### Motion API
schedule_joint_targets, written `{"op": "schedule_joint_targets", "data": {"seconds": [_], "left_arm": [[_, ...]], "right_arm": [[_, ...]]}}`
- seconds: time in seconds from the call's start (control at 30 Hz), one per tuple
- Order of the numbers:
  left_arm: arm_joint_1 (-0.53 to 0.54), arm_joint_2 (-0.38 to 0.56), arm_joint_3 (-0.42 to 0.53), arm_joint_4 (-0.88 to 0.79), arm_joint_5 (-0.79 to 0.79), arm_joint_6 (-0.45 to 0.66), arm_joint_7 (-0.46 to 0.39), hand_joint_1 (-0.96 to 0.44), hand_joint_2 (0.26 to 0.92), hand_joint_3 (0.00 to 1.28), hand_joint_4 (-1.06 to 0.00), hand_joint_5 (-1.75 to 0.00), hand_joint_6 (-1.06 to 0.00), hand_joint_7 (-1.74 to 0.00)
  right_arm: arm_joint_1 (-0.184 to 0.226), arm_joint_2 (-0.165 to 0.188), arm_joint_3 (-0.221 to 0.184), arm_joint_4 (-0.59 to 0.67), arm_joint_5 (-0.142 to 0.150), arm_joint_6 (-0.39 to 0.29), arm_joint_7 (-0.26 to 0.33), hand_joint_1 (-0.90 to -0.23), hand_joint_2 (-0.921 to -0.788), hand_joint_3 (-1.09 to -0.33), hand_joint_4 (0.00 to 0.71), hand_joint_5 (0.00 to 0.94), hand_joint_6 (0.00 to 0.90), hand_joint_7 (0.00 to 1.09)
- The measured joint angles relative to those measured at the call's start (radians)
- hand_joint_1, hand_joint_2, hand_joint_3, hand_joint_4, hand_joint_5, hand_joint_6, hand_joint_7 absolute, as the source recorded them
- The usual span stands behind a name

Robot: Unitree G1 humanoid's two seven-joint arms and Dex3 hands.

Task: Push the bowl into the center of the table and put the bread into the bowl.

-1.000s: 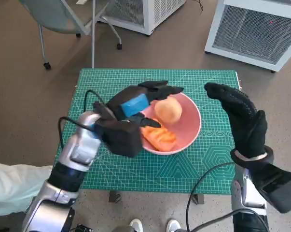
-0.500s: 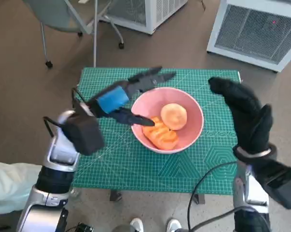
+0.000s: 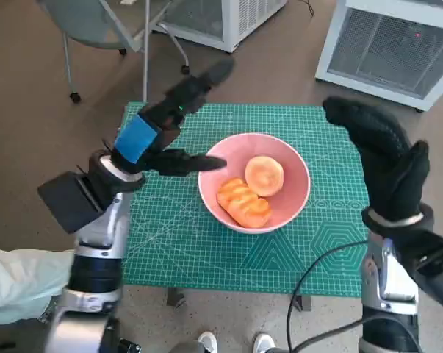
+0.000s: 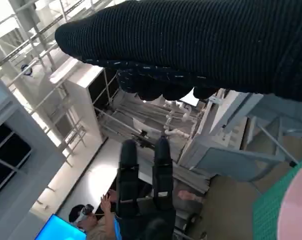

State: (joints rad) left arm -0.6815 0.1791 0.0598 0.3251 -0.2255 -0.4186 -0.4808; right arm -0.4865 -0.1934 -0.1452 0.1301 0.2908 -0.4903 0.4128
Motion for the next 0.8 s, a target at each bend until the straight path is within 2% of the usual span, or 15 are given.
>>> {"op": "schedule_joint_targets", "data": {"seconds": [0.13,0.27,0.8], "left_arm": [[0.012,-0.048,0.004,0.018,0.009,-0.029,0.053,-0.61,0.921,0.25,-0.24,-0.02,-0.15,-0.49],[0.027,-0.069,0.003,0.02,0.017,-0.043,0.074,-0.61,0.921,0.27,-0.27,-0.01,-0.1,-0.62],[0.047,-0.071,-0.005,0.022,0.059,-0.073,0.103,-0.6,0.921,0.27,-0.27,-0.01,-0.03,-0.62]], "right_arm": [[-0.013,0.0,0.001,0.0,-0.002,0.003,0.0,-0.652,-0.921,-0.725,0.139,0.003,-0.001,0.5],[-0.02,0.0,0.001,0.006,-0.006,0.004,0.0,-0.645,-0.921,-0.724,0.128,0.0,-0.001,0.49],[-0.033,-0.001,0.0,0.052,-0.024,0.004,-0.005,-0.652,-0.921,-0.702,0.122,0.0,-0.001,0.49]]}}
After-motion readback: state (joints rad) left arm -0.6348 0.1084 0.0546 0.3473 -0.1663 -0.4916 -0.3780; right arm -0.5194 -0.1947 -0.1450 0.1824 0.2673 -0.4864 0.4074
